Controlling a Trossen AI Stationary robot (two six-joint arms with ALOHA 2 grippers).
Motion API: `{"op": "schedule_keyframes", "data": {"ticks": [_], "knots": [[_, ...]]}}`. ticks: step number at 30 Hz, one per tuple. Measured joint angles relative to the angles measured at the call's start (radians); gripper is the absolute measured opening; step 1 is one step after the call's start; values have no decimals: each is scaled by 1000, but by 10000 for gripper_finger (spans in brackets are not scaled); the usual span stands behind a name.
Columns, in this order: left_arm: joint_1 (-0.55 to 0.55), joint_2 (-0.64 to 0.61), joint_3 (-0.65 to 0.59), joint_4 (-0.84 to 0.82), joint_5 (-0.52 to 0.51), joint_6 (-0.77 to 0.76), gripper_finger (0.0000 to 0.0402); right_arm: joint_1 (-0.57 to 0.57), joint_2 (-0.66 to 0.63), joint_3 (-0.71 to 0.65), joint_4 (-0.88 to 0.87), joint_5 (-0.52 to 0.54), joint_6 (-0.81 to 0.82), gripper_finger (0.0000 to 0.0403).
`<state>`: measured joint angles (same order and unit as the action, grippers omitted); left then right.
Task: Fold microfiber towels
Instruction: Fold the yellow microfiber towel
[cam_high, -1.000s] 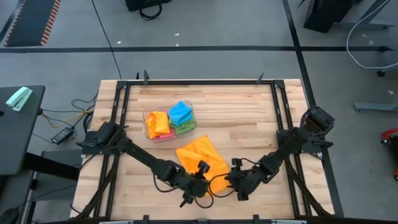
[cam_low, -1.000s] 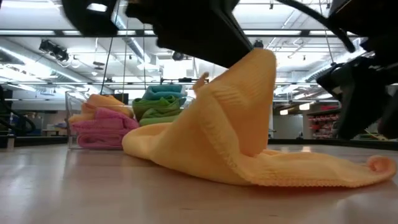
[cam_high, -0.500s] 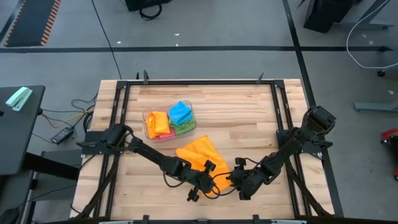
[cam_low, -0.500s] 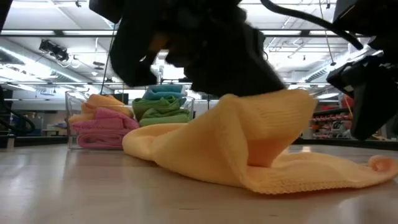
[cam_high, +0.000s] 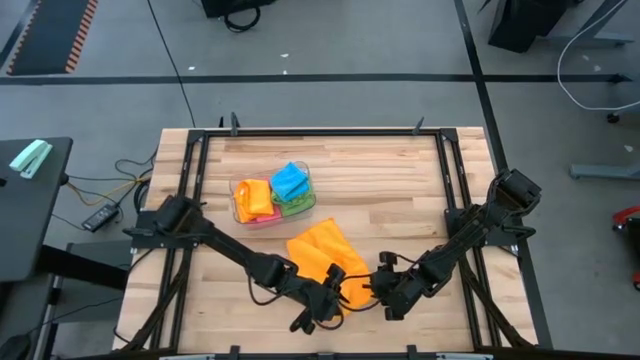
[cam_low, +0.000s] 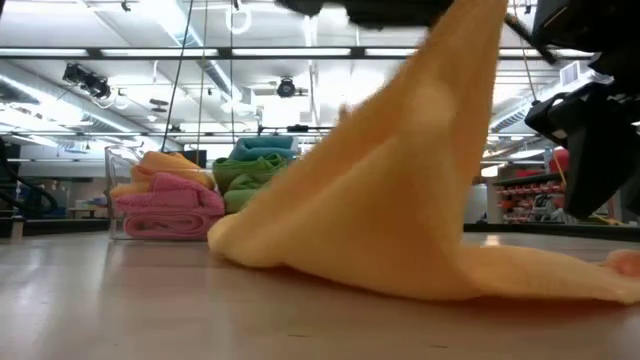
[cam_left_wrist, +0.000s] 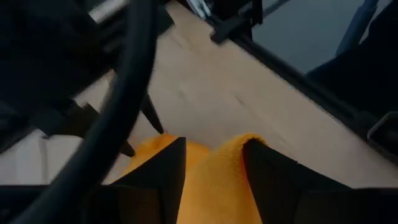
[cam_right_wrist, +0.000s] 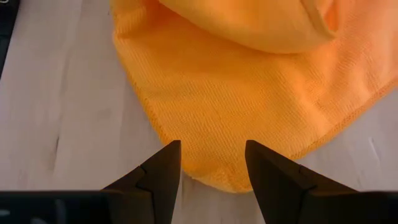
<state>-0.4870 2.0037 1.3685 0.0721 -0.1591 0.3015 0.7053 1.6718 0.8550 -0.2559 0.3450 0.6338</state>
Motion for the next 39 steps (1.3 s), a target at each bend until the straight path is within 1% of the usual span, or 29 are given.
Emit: {"op": "schedule_keyframes", "data": {"ticks": [5,14,18,22,25,28,30,32,34,36,39], "knots": [[2,-15,1,-2,-1,-2,172,0,0,0,3,0,0,188],[15,-2,1,-2,0,-7,147,0,0,0,1,-8,2,188],[26,41,-2,-3,-1,-27,134,3,0,20,-39,-14,21,188],[26,66,-1,-7,-5,-28,126,13,0,58,-123,-14,32,188],[25,74,-1,-17,-13,-34,132,25,0,76,-135,-5,35,188],[23,67,-1,-28,-27,-55,161,33,0,80,-138,12,33,188],[18,55,8,-84,-52,-63,188,33,0,80,-139,18,36,188],[16,44,43,-190,-76,-76,214,33,0,80,-139,20,38,188],[16,44,100,-312,-76,-96,235,33,0,80,-139,20,38,188],[16,44,158,-460,-76,-108,248,33,0,80,-139,25,37,188],[12,42,205,-627,-73,-115,255,33,0,80,-139,64,36,188]]}}
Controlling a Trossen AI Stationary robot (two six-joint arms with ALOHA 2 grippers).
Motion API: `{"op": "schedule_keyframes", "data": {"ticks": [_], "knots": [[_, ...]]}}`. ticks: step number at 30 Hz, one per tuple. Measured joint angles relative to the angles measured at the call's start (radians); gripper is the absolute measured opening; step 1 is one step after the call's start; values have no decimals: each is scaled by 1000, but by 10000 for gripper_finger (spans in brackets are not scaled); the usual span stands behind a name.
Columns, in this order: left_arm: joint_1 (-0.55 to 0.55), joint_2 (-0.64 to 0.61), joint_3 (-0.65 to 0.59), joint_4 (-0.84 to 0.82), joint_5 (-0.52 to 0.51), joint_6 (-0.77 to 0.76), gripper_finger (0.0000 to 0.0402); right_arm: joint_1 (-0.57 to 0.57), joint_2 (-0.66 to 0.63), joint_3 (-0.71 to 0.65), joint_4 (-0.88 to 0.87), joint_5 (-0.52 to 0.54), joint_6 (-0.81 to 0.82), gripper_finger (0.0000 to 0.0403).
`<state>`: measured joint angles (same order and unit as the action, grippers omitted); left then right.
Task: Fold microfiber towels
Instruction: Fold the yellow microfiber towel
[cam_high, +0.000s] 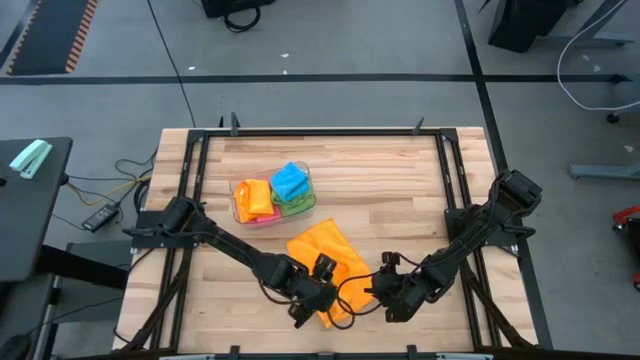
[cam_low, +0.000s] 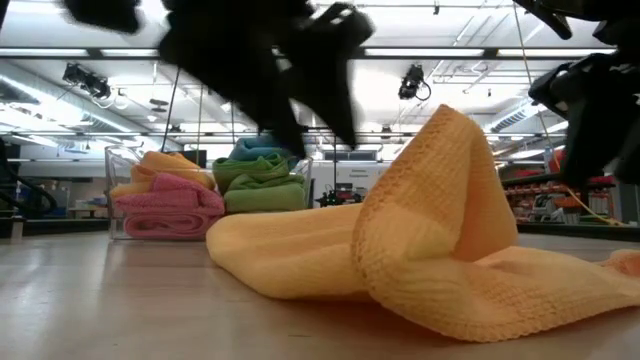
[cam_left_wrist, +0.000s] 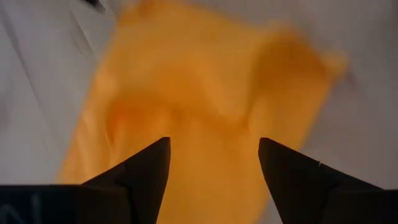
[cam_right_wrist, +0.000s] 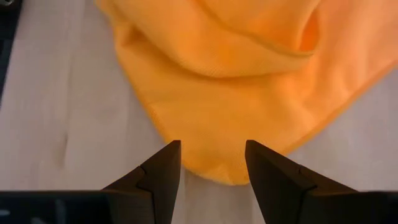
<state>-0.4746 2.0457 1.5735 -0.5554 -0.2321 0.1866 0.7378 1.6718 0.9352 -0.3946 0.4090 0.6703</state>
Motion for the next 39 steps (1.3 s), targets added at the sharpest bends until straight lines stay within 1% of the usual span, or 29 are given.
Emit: {"op": "schedule_keyframes", "data": {"ticks": [3,5,8,10,13,15,18,21,24,26,28,33,37,39], "knots": [[-1,0,27,-157,0,-22,249,1,0,0,0,46,-6,188],[1,-1,23,-206,-4,-50,240,1,0,0,5,77,-18,188],[14,-1,-18,-265,-28,-103,224,0,0,0,20,120,-42,188],[24,-1,-47,-289,-42,-128,213,0,0,0,30,125,-47,188],[37,-1,-101,-300,-72,-153,197,0,0,-5,49,126,-46,188],[44,-1,-137,-272,-96,-157,187,-3,0,-23,95,126,-50,188],[51,-5,-193,-216,-97,-187,176,-15,0,-69,170,122,-61,188],[48,-8,-212,-221,-57,-264,168,-19,2,-100,181,113,-61,188],[24,-15,-214,-239,-2,-364,161,-17,2,-113,185,107,-62,188],[-3,-23,-216,-237,54,-412,156,-17,2,-114,183,106,-79,188],[-30,-30,-217,-219,87,-447,150,-18,2,-114,185,107,-100,188],[-80,-56,-216,-236,96,-457,135,-25,2,-114,185,104,-98,188],[-99,-80,-158,-266,80,-455,125,-29,2,-112,186,109,-106,188],[-103,-82,-129,-283,75,-445,121,-38,2,-111,220,111,-119,188]]}}
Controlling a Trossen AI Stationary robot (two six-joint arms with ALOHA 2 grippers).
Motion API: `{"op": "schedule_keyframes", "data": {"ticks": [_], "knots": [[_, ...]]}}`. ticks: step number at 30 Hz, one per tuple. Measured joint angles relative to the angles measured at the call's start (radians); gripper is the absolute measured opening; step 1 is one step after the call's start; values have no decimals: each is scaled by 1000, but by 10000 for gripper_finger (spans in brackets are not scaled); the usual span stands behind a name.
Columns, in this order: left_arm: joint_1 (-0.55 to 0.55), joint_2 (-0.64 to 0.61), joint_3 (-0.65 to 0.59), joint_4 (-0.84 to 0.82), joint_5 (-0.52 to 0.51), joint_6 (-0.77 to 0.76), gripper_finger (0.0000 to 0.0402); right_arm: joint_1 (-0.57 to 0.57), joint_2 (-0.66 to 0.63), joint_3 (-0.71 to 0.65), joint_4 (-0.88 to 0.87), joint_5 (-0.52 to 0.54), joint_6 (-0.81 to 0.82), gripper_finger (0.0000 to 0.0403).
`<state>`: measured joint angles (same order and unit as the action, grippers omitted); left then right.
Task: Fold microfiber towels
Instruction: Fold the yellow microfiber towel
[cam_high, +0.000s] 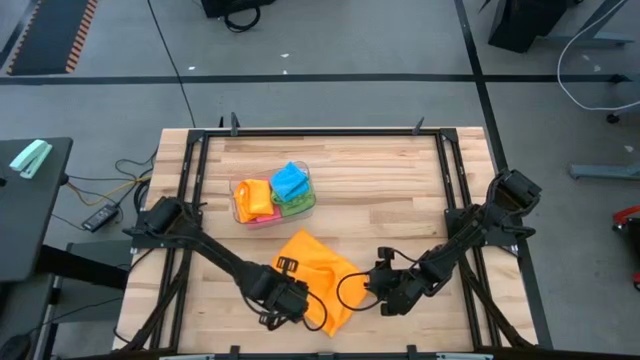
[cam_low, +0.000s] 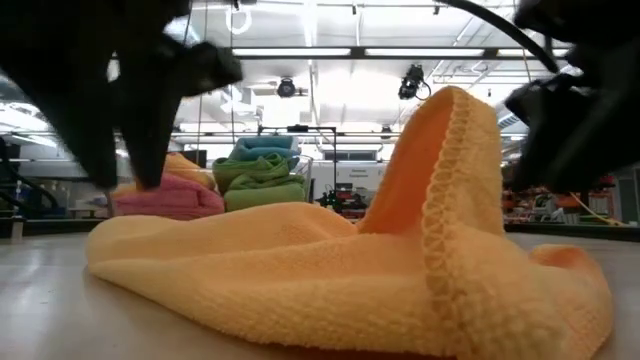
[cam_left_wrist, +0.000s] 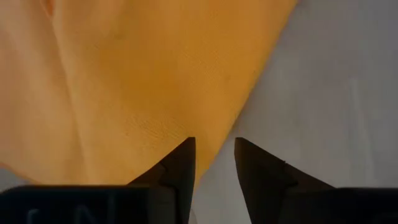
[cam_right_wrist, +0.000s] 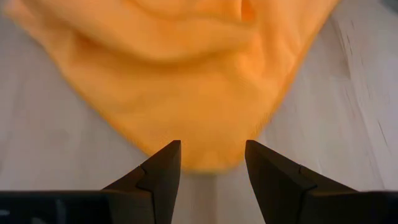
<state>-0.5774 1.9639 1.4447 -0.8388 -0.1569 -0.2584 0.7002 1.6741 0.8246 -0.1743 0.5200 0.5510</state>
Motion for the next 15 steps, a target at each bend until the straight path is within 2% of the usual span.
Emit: {"op": "schedule_keyframes", "data": {"ticks": [6,15], "knots": [[3,-5,39,0,-73,15,117,-26,0,-18,156,5,-81,188],[20,0,-87,44,-84,-67,112,-18,62,-33,180,-21,-75,187]]}}
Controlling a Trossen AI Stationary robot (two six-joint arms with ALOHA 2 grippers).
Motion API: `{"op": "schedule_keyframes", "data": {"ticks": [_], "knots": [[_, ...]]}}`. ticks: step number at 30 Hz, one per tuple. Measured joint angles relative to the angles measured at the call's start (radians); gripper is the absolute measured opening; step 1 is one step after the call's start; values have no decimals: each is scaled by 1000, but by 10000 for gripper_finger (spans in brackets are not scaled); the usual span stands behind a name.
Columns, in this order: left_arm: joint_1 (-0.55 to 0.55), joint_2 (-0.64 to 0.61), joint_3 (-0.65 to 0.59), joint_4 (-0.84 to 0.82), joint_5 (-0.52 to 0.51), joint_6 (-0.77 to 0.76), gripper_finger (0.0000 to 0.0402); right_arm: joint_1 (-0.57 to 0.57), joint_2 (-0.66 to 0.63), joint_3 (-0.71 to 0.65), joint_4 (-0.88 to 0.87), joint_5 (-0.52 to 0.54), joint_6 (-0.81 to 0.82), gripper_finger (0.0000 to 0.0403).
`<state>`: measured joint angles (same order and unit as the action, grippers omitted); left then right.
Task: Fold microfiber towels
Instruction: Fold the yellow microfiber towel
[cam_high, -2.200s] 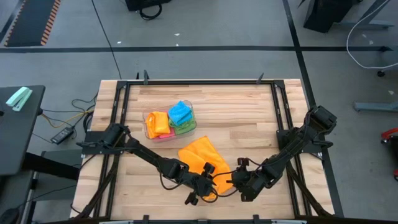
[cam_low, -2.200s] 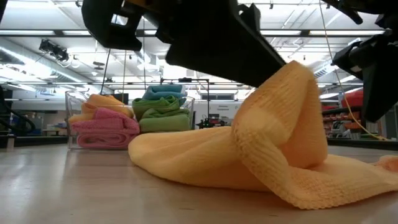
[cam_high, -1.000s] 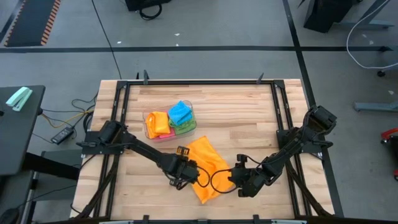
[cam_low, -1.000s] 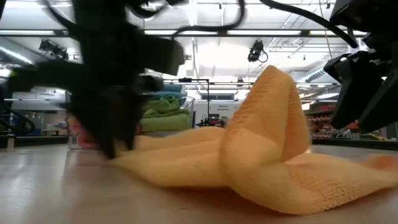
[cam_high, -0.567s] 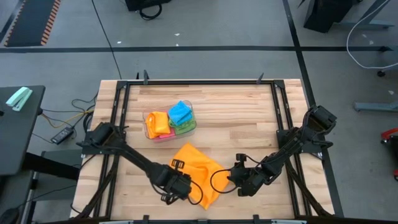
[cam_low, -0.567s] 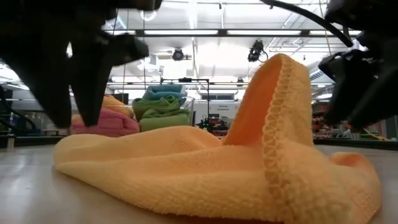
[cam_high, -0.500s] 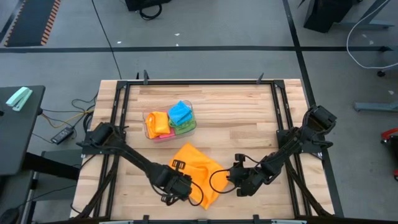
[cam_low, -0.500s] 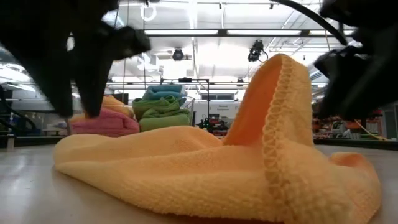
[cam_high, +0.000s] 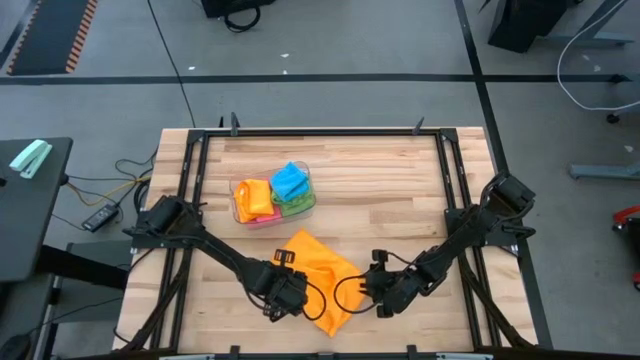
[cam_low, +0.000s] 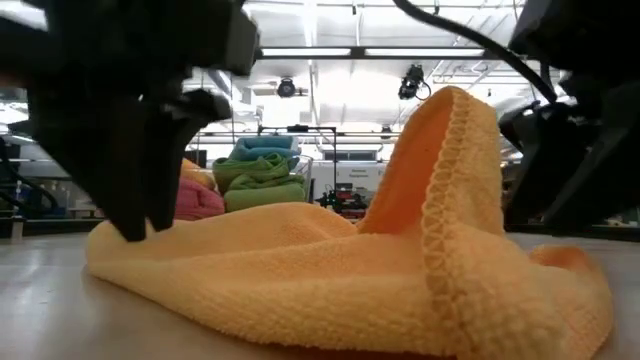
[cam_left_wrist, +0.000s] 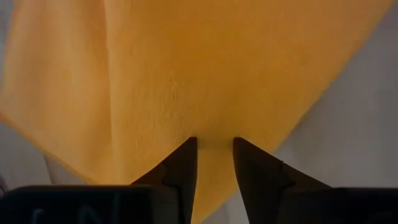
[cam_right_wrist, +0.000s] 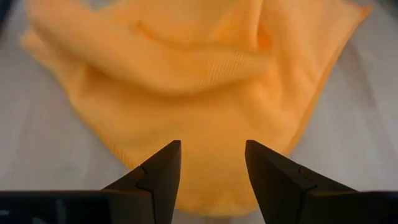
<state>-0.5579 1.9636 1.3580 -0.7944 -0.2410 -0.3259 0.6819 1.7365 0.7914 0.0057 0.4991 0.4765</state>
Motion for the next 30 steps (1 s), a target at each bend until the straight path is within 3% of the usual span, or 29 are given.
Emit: {"op": "schedule_keyframes", "data": {"ticks": [13,30], "knots": [[-37,0,-84,75,-1,-90,110,-34,22,1,-83,-37,35,186],[-42,-1,-89,25,0,-80,97,-62,-32,0,-291,-111,19,185]]}}
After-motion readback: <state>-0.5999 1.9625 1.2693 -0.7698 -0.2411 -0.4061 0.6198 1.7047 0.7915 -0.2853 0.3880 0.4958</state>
